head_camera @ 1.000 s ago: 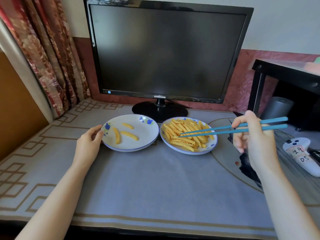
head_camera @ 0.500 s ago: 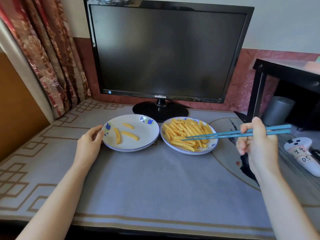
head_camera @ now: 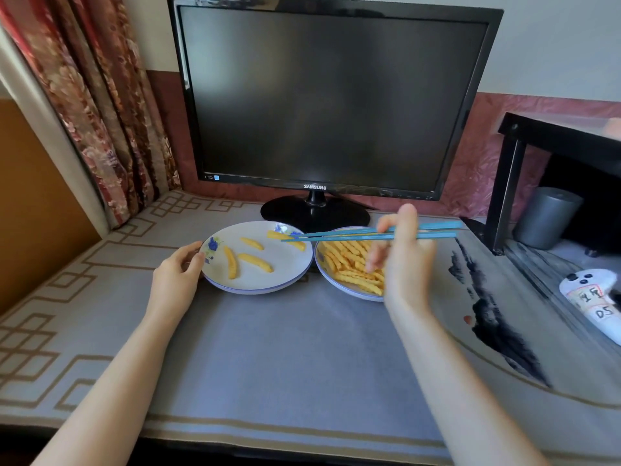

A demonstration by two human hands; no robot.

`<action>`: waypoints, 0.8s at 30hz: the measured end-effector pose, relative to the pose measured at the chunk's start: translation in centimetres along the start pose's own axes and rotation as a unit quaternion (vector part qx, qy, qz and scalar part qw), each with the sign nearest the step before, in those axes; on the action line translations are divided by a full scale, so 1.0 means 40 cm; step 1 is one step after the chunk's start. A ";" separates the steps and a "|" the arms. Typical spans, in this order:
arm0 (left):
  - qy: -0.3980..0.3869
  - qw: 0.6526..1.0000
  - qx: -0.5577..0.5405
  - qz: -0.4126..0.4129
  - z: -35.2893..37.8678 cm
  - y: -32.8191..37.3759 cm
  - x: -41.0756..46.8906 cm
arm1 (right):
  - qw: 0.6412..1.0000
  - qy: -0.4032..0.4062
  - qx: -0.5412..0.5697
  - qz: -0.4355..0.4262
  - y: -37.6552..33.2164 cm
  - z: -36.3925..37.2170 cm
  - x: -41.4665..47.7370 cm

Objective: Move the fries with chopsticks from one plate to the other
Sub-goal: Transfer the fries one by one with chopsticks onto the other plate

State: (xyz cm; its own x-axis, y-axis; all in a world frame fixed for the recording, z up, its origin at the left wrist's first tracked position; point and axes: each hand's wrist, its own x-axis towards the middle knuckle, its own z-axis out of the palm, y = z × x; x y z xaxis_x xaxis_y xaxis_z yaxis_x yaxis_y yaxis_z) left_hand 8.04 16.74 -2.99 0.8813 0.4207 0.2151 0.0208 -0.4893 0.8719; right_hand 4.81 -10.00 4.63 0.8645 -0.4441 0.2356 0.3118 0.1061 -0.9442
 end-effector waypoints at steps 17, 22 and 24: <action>-0.001 1.000 0.000 0.003 -0.001 0.002 -0.004 | 0.995 -0.095 -0.004 0.009 0.059 0.085 -0.016; -0.002 1.000 0.000 0.002 0.000 -0.001 0.000 | 0.998 -0.048 -0.028 -0.027 -0.014 -0.052 0.025; -0.002 1.000 0.002 0.003 0.000 -0.002 0.001 | 0.998 -0.032 -0.040 -0.040 -0.035 -0.112 0.036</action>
State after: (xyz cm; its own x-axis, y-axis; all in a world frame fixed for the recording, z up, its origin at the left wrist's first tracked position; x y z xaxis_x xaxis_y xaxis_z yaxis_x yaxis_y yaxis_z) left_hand 8.08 16.79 -3.07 0.8836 0.4147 0.2175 0.0177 -0.4937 0.8694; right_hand 3.87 -14.77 5.26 0.8623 -0.3904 0.3225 0.3506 0.0008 -0.9365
